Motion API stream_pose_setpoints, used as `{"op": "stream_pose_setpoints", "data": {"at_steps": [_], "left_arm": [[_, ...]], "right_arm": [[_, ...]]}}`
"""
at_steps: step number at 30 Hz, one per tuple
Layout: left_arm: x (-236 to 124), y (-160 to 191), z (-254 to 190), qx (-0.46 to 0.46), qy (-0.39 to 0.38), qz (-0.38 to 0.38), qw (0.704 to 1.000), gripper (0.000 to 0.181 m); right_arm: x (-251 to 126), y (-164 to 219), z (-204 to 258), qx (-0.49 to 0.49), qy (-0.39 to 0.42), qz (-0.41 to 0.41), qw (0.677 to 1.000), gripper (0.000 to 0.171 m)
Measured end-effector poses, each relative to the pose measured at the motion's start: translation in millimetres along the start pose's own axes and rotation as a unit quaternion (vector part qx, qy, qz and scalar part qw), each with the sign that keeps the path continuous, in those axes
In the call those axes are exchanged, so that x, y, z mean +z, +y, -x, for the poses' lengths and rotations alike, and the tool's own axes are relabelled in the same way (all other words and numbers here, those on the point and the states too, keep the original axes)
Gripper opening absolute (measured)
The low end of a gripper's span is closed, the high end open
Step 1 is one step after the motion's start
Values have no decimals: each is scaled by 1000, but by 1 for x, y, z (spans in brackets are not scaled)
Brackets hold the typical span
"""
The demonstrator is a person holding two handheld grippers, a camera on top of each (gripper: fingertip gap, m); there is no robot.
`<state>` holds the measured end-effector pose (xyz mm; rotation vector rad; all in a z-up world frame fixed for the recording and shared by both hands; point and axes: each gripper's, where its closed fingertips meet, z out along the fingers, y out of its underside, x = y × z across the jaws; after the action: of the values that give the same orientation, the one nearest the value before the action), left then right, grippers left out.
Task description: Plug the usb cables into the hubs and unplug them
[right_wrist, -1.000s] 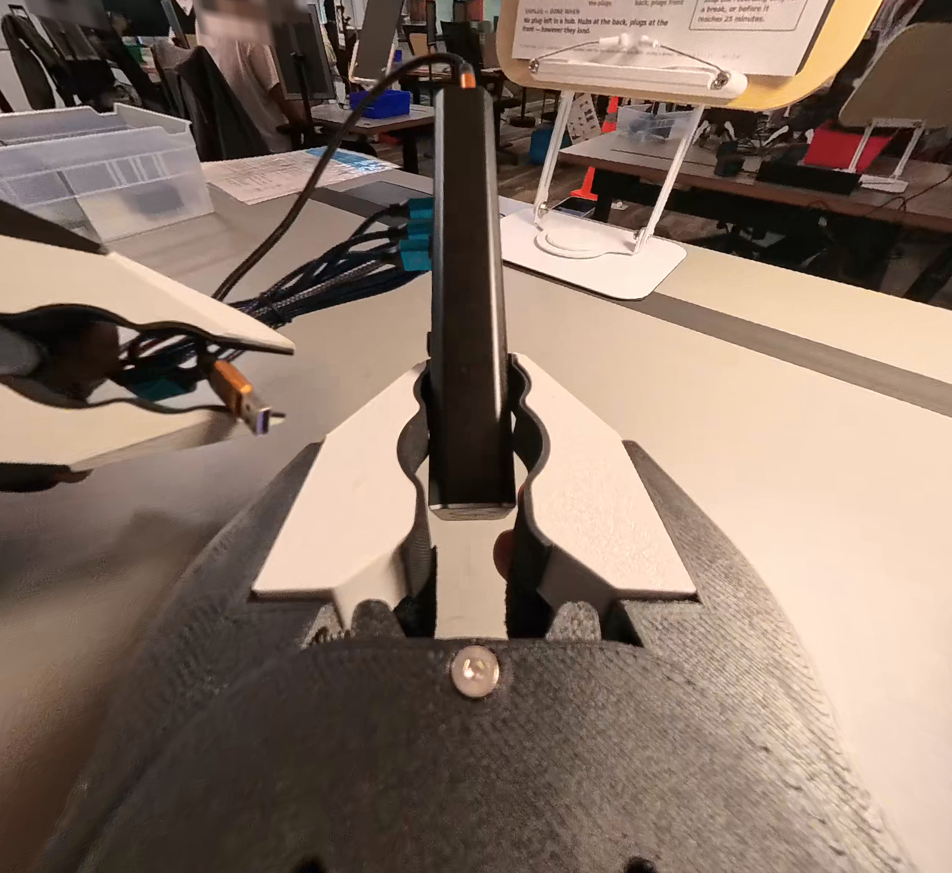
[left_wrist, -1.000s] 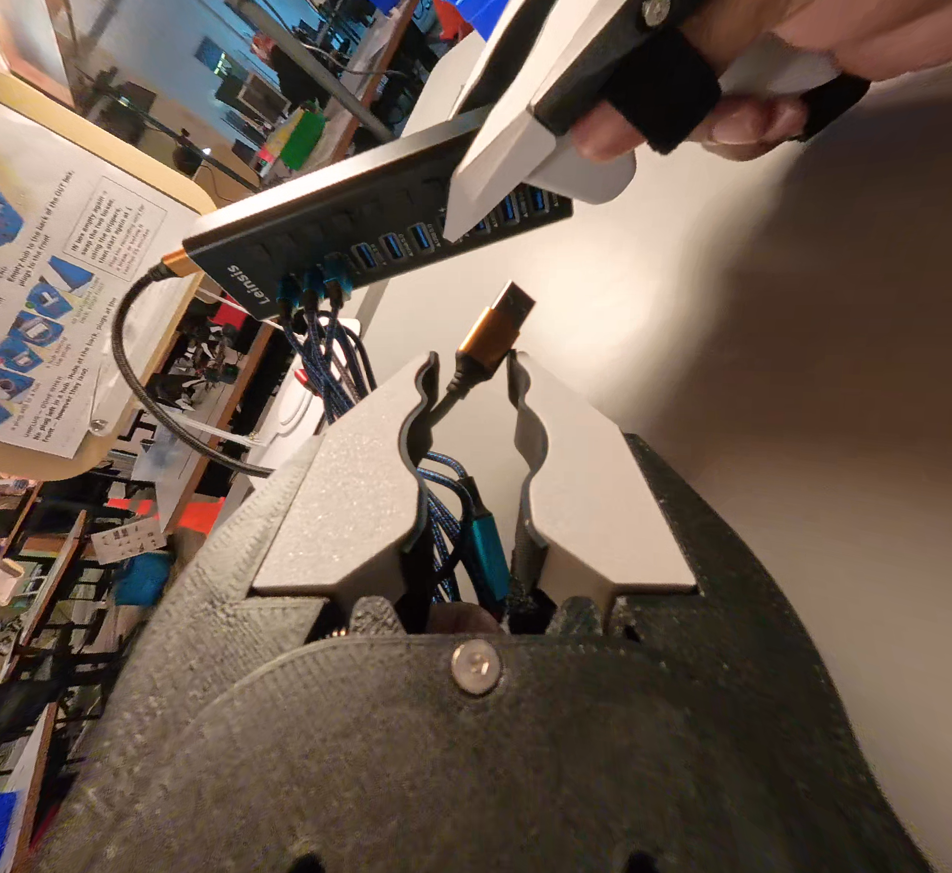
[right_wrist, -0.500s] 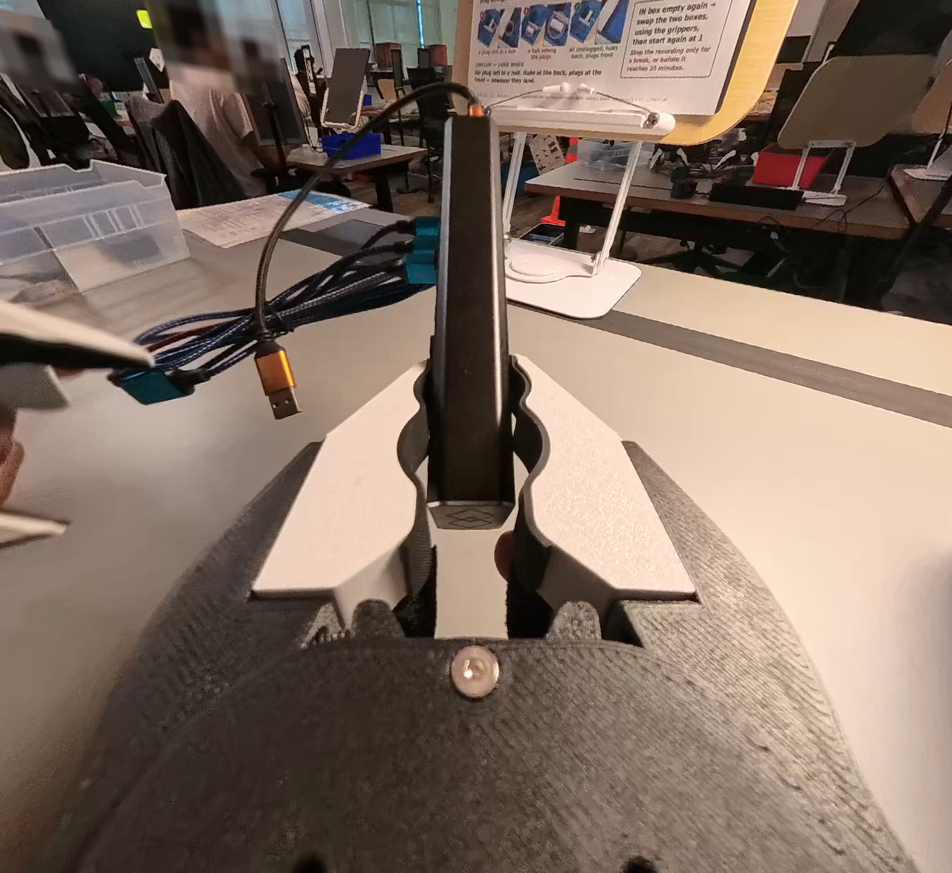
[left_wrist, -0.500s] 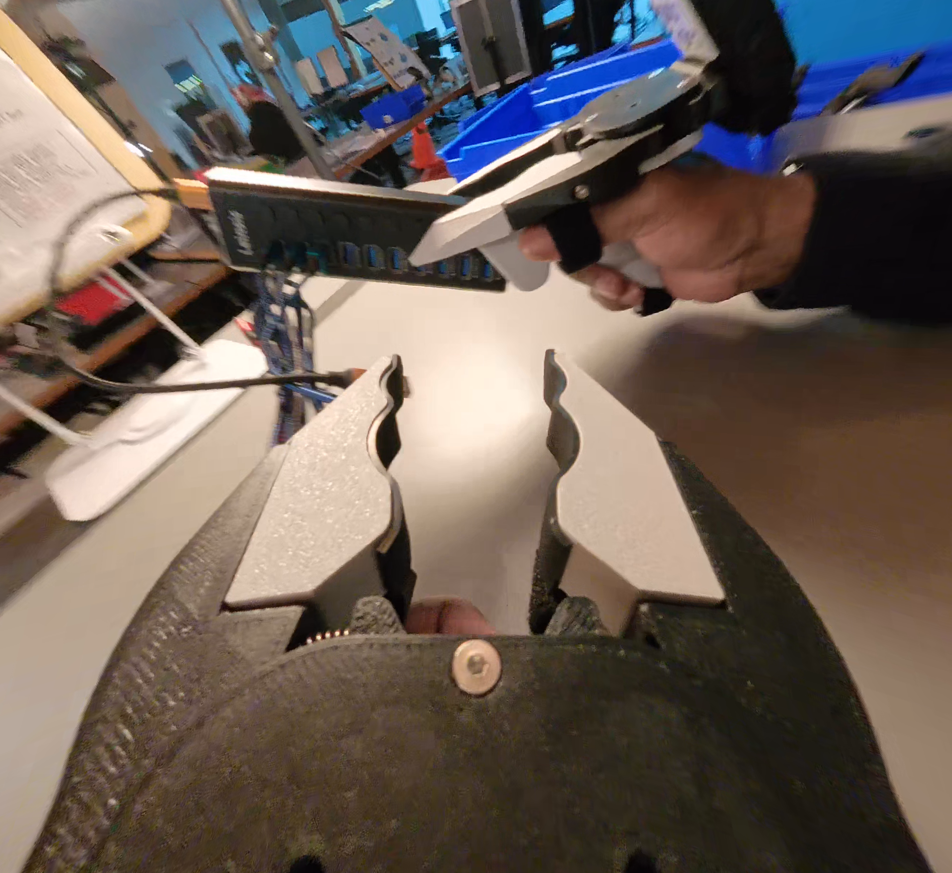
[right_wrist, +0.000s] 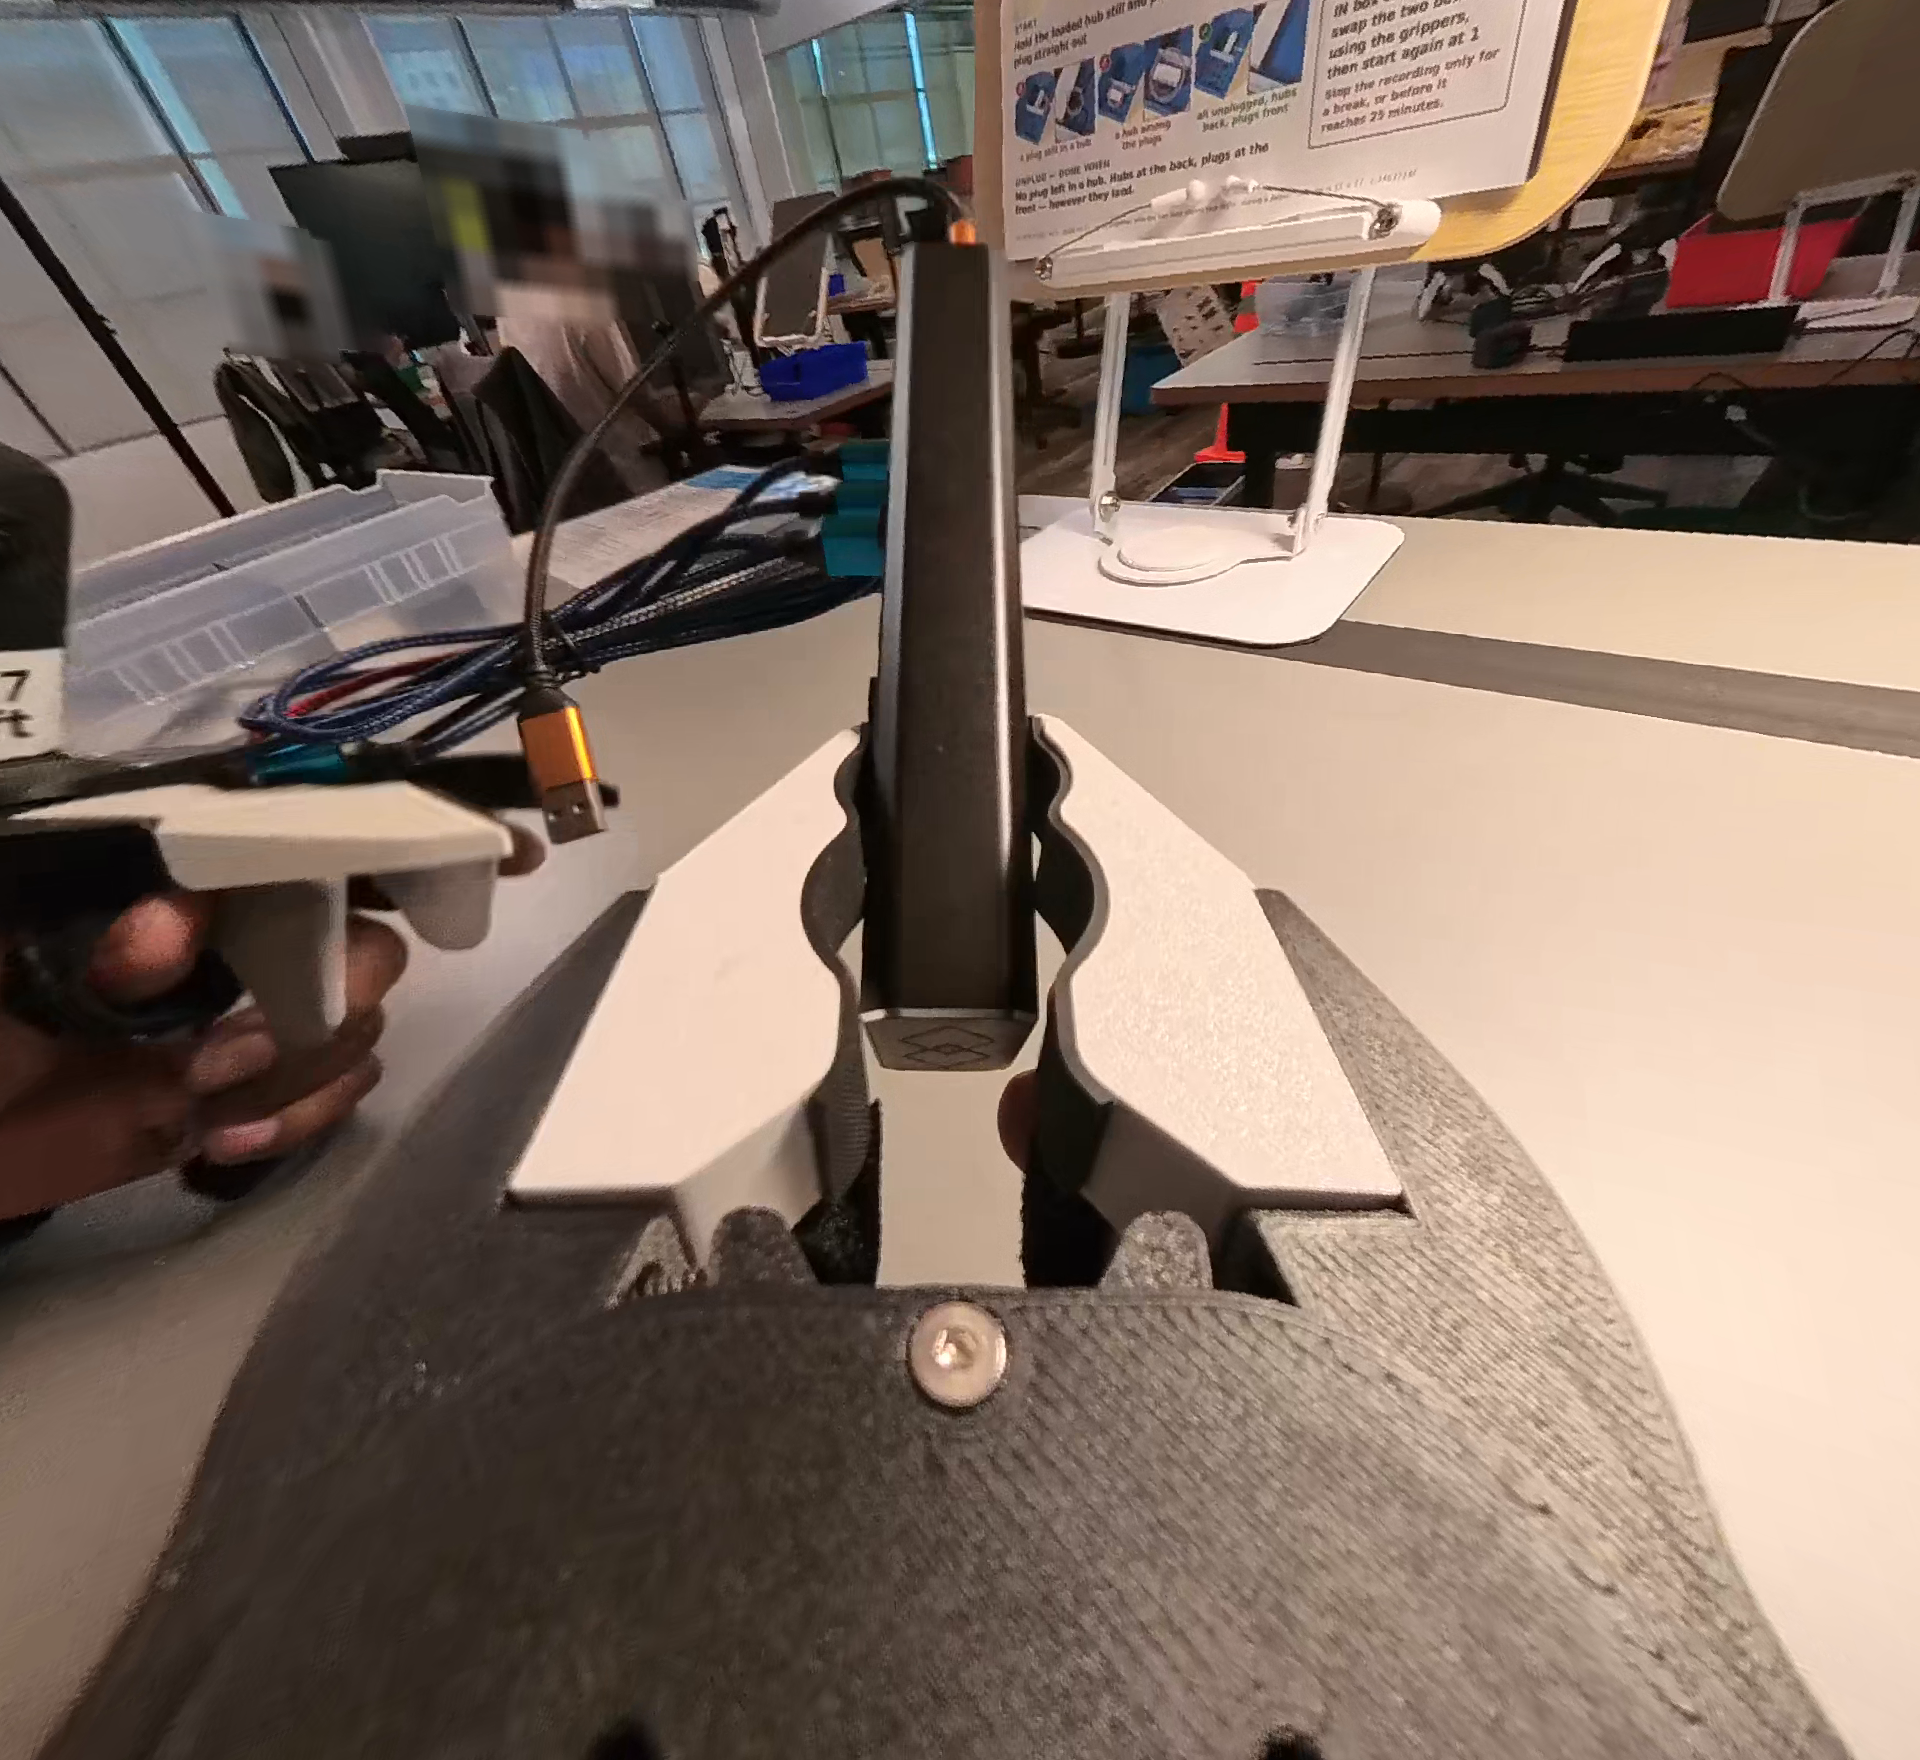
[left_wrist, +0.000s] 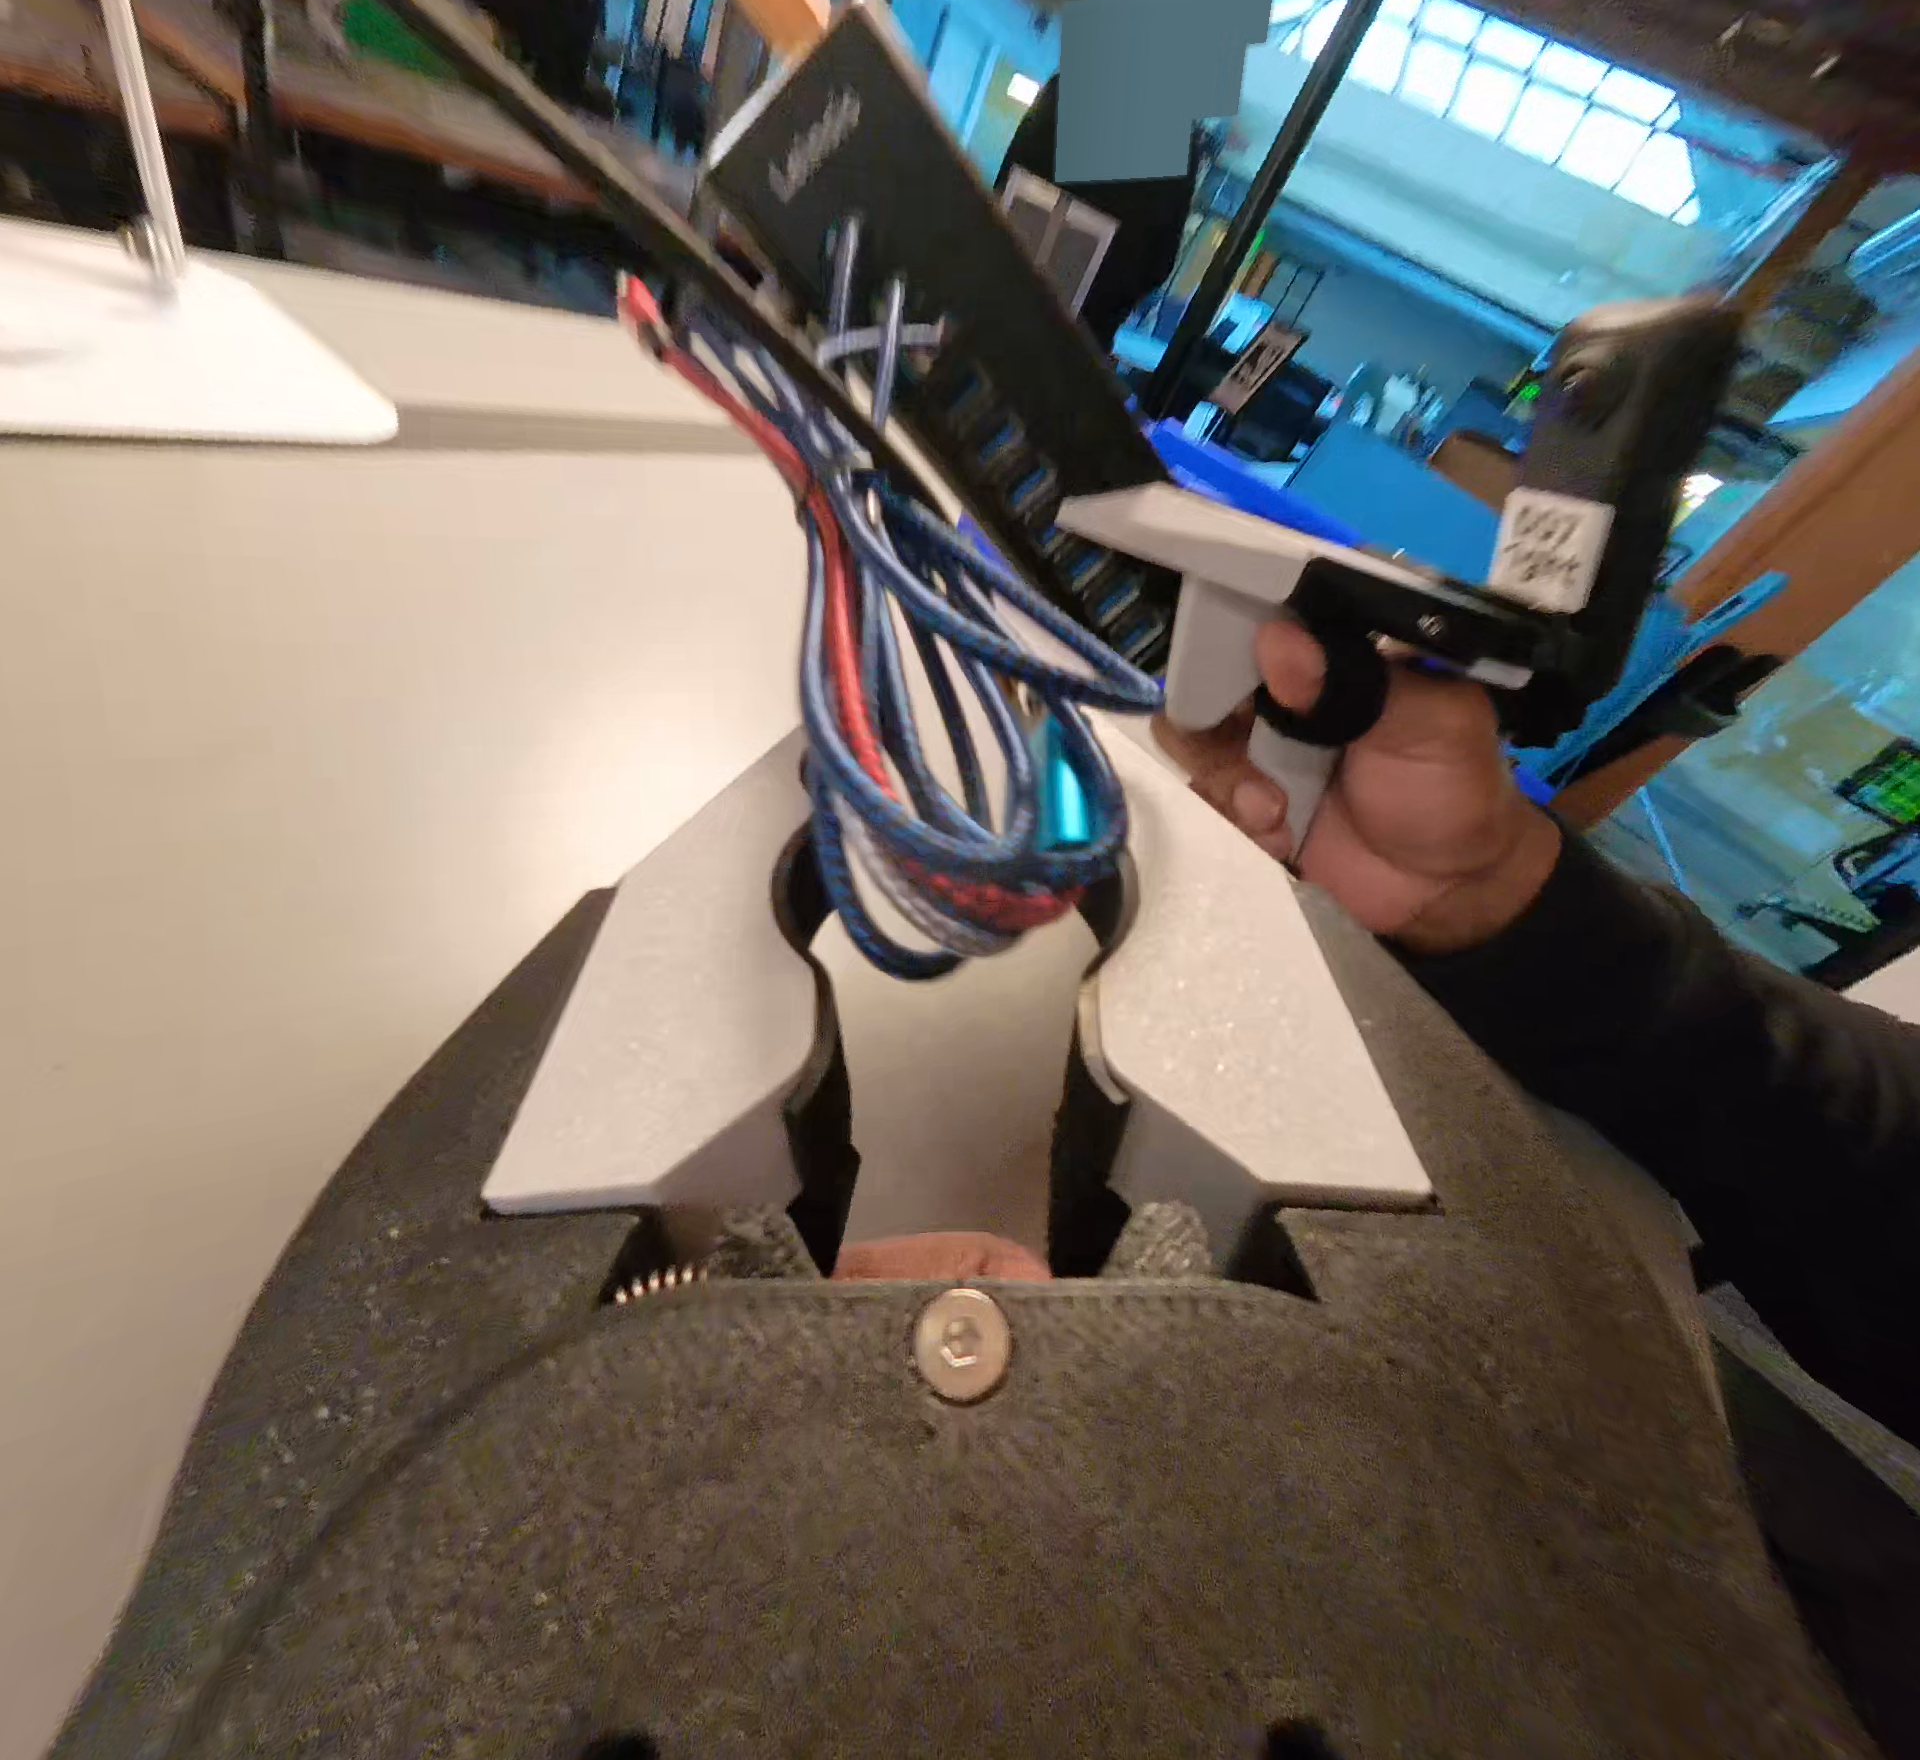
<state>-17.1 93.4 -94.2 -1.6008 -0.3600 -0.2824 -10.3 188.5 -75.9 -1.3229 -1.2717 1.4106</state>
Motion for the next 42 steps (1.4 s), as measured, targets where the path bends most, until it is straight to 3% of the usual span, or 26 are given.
{"op": "stream_pose_setpoints", "data": {"at_steps": [1, 8, 13, 18, 28, 37, 42], "left_arm": [[-3, -8, -3, 9, 18, -20, 1000, 42], [-20, -33, -50, -31, 205, -99, 973, 42], [-34, -42, -63, -25, 280, -136, 950, 39], [-42, -54, -66, 6, 295, -187, 937, 25], [-38, -49, -63, 77, 270, -184, 942, 26], [-52, -37, -94, 95, 392, -150, 903, 26], [-49, -26, -100, 135, 398, -120, 899, 18]], "right_arm": [[1, 1, 2, 10, -10, 1, 1000, 27], [3, 3, 16, 95, -70, -5, 993, 27], [1, -5, 27, 149, -116, -22, 982, 27], [-1, -7, 47, 197, -181, -24, 963, 27], [-4, -8, 75, 205, -243, -16, 948, 27], [-4, 1, 93, 185, -270, 5, 945, 27], [-3, 6, 97, 178, -273, 15, 945, 27]]}}
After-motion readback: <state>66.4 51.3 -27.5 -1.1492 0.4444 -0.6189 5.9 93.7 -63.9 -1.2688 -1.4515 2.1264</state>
